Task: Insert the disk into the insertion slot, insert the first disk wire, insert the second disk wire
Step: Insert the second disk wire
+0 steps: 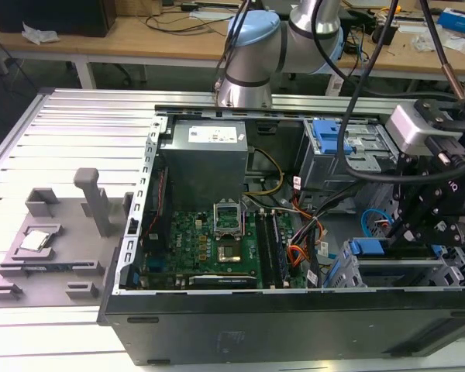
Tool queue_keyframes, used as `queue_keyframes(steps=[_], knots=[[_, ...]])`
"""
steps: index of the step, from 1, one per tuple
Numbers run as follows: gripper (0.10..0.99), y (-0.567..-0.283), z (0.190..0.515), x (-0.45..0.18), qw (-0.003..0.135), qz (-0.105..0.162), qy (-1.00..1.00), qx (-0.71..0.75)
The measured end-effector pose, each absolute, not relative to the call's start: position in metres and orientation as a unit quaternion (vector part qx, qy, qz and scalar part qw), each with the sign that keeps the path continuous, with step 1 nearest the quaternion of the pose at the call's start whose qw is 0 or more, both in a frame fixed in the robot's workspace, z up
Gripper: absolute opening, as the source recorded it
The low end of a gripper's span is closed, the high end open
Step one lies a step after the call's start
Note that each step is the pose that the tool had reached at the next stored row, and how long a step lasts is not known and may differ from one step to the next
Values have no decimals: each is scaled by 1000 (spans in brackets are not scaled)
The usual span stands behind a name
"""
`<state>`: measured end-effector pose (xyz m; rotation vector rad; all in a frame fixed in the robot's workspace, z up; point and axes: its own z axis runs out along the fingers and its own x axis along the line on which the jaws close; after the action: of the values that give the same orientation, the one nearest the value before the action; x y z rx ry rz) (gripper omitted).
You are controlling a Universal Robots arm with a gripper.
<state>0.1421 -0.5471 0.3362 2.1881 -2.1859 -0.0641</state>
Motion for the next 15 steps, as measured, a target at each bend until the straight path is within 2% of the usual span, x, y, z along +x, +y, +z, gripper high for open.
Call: queue_keyframes(steps=[1, 2, 5, 12, 13, 14, 15], knots=[[161, -547, 336, 142, 23, -21, -706, 707], [235, -547, 336, 142, 24, -21, -706, 707], [235, -547, 340, 142, 24, -21, -706, 707], [235, -546, 379, 142, 24, -21, -707, 707], [224, -546, 383, 142, 24, -21, -706, 707], [157, -546, 389, 142, 24, -21, -706, 707], [157, -546, 393, 142, 24, -21, -706, 707]])
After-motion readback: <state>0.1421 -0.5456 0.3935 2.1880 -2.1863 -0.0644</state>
